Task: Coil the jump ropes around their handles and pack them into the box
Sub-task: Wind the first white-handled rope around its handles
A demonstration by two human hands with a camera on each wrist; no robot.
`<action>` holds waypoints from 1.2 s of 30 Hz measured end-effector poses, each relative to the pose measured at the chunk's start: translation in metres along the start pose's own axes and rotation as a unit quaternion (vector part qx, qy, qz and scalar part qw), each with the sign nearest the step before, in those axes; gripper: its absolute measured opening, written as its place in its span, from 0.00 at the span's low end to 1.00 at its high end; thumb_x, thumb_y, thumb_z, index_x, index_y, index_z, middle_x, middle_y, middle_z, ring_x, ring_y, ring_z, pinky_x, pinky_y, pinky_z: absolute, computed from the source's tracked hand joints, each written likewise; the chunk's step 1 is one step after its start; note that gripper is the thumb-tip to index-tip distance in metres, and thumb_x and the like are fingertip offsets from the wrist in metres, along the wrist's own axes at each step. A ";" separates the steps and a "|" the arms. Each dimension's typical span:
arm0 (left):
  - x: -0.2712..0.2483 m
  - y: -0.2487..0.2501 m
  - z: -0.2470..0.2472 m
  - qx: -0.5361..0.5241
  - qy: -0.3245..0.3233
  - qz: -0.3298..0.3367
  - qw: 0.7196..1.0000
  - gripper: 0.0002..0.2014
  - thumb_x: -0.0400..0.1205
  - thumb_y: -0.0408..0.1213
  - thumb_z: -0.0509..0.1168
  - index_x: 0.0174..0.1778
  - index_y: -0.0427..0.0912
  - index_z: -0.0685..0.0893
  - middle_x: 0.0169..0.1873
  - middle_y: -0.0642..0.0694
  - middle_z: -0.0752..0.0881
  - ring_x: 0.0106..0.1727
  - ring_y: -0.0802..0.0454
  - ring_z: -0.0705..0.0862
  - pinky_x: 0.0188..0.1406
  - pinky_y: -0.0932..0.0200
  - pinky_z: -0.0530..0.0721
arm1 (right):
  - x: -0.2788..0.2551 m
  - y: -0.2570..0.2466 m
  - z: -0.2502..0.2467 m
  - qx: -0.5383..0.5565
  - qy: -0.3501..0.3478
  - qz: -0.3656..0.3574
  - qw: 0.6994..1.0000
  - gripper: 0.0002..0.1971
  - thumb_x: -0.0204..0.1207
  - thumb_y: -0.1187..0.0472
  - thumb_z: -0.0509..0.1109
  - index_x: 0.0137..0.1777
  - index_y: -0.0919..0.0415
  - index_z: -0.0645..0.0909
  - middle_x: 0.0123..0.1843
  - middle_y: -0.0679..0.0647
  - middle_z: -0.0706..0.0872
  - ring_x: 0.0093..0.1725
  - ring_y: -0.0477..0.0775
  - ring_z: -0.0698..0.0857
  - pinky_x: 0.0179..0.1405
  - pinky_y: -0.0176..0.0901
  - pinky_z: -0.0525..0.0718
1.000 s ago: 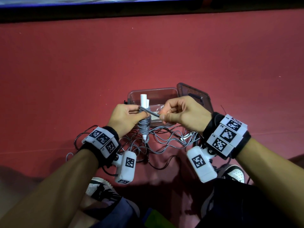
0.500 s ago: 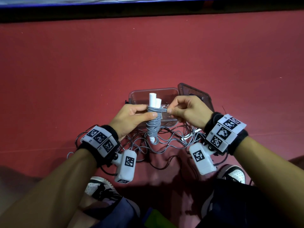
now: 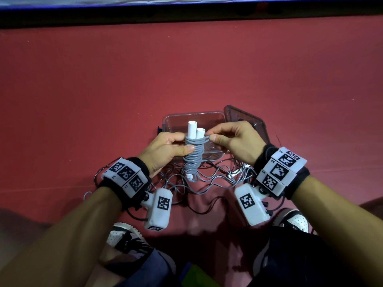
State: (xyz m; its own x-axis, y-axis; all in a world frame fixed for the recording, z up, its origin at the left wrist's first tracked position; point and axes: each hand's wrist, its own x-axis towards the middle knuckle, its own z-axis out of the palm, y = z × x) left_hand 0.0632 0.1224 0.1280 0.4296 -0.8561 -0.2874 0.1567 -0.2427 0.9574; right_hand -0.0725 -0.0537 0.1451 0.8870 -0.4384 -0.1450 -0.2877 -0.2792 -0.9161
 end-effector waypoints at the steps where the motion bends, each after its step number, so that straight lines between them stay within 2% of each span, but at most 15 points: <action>1: 0.000 0.001 0.000 0.002 -0.003 -0.003 1.000 0.19 0.74 0.35 0.73 0.62 0.39 0.88 0.60 0.39 0.91 0.66 0.42 0.88 0.76 0.44 0.79 | 0.000 0.000 0.001 0.000 0.003 -0.001 1.000 0.05 0.80 0.68 0.73 0.51 0.65 0.90 0.27 0.48 0.83 0.28 0.44 0.77 0.31 0.32 0.77; 6: 0.001 0.001 -0.001 -0.001 -0.016 -0.012 1.000 0.18 0.75 0.35 0.71 0.61 0.43 0.88 0.59 0.41 0.92 0.65 0.44 0.88 0.75 0.47 0.80 | 0.000 -0.001 0.002 -0.002 0.010 -0.003 1.000 0.07 0.82 0.69 0.71 0.50 0.61 0.90 0.33 0.51 0.86 0.31 0.44 0.79 0.35 0.35 0.80; 9: 0.001 0.001 -0.001 -0.010 -0.008 -0.011 1.000 0.18 0.75 0.34 0.70 0.61 0.43 0.87 0.60 0.41 0.91 0.64 0.45 0.88 0.73 0.51 0.81 | 0.001 -0.002 0.003 0.000 0.011 -0.011 1.000 0.09 0.82 0.69 0.70 0.47 0.56 0.90 0.37 0.55 0.87 0.35 0.50 0.80 0.38 0.41 0.80; 13: 0.002 0.001 -0.002 -0.016 -0.004 -0.012 1.000 0.17 0.77 0.33 0.69 0.61 0.44 0.87 0.59 0.41 0.91 0.63 0.47 0.89 0.71 0.55 0.82 | 0.002 -0.004 0.002 0.025 0.026 -0.019 0.999 0.10 0.82 0.68 0.70 0.45 0.53 0.89 0.35 0.56 0.85 0.34 0.54 0.77 0.38 0.47 0.78; 16: 0.003 -0.002 -0.001 -0.013 0.008 -0.012 1.000 0.13 0.84 0.26 0.67 0.61 0.43 0.87 0.58 0.38 0.91 0.61 0.46 0.89 0.70 0.53 0.83 | 0.003 -0.006 0.000 0.035 0.034 -0.023 0.999 0.10 0.82 0.68 0.71 0.44 0.53 0.89 0.35 0.58 0.85 0.33 0.54 0.77 0.37 0.48 0.78; 19: 0.002 0.000 0.000 -0.035 0.025 -0.016 0.999 0.14 0.86 0.22 0.61 0.62 0.39 0.86 0.60 0.33 0.89 0.61 0.44 0.88 0.67 0.55 0.85 | 0.002 -0.005 0.001 0.010 0.012 -0.021 1.000 0.08 0.81 0.68 0.72 0.45 0.56 0.89 0.33 0.52 0.85 0.32 0.51 0.79 0.38 0.45 0.80; 23: 0.002 0.000 0.000 -0.069 0.010 -0.027 0.997 0.14 0.85 0.23 0.64 0.64 0.36 0.85 0.64 0.28 0.86 0.69 0.37 0.85 0.76 0.45 0.79 | 0.002 -0.004 0.004 0.014 0.007 -0.012 1.000 0.07 0.82 0.68 0.71 0.47 0.57 0.88 0.33 0.52 0.85 0.31 0.46 0.80 0.37 0.42 0.82; 26: 0.003 0.002 -0.001 -0.100 0.011 -0.024 0.995 0.17 0.80 0.26 0.67 0.66 0.38 0.83 0.65 0.30 0.87 0.69 0.37 0.85 0.74 0.45 0.80 | 0.000 -0.005 0.005 0.003 -0.006 -0.016 1.000 0.09 0.84 0.67 0.68 0.49 0.53 0.88 0.34 0.52 0.84 0.31 0.43 0.79 0.37 0.36 0.81; 27: 0.003 0.002 -0.001 -0.108 0.021 -0.022 0.994 0.18 0.79 0.27 0.68 0.66 0.37 0.82 0.63 0.31 0.88 0.66 0.39 0.87 0.71 0.47 0.82 | -0.001 -0.006 0.006 -0.003 -0.008 -0.019 1.000 0.09 0.84 0.67 0.68 0.49 0.54 0.88 0.33 0.51 0.84 0.31 0.43 0.79 0.37 0.34 0.80; 29: 0.005 0.002 -0.002 -0.105 0.040 -0.015 0.994 0.11 0.84 0.24 0.66 0.61 0.36 0.80 0.57 0.33 0.89 0.58 0.43 0.89 0.66 0.49 0.85 | -0.001 -0.007 0.006 -0.015 -0.007 -0.024 1.000 0.08 0.84 0.67 0.68 0.47 0.57 0.88 0.30 0.44 0.83 0.30 0.40 0.79 0.37 0.31 0.79; 30: 0.005 0.001 -0.002 -0.093 0.042 -0.011 0.995 0.08 0.86 0.23 0.63 0.59 0.35 0.79 0.55 0.35 0.90 0.55 0.45 0.89 0.64 0.51 0.85 | 0.000 -0.008 0.005 -0.019 -0.005 -0.026 0.999 0.08 0.84 0.67 0.68 0.46 0.57 0.87 0.29 0.42 0.82 0.29 0.39 0.79 0.37 0.32 0.79; 33: 0.005 0.001 0.000 -0.031 0.039 0.011 0.999 0.07 0.89 0.24 0.59 0.59 0.35 0.80 0.50 0.40 0.91 0.52 0.48 0.89 0.62 0.53 0.86 | 0.001 -0.006 0.006 -0.026 0.005 -0.032 0.999 0.10 0.84 0.66 0.69 0.41 0.55 0.86 0.29 0.43 0.82 0.29 0.43 0.80 0.38 0.40 0.81; 36: 0.009 0.003 0.001 0.015 0.054 0.030 0.998 0.11 0.90 0.28 0.60 0.66 0.39 0.83 0.54 0.41 0.91 0.57 0.46 0.89 0.68 0.46 0.84 | 0.001 -0.007 0.008 -0.035 0.018 -0.030 0.999 0.11 0.83 0.64 0.69 0.39 0.55 0.84 0.29 0.47 0.82 0.29 0.43 0.80 0.38 0.43 0.80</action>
State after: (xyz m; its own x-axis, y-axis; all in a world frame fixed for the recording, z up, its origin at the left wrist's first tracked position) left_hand 0.0663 0.1135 0.1286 0.5302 -0.8162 -0.2295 0.1014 -0.2077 0.9729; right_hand -0.0672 -0.0452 0.1480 0.8902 -0.4493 -0.0755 -0.2599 -0.3647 -0.8941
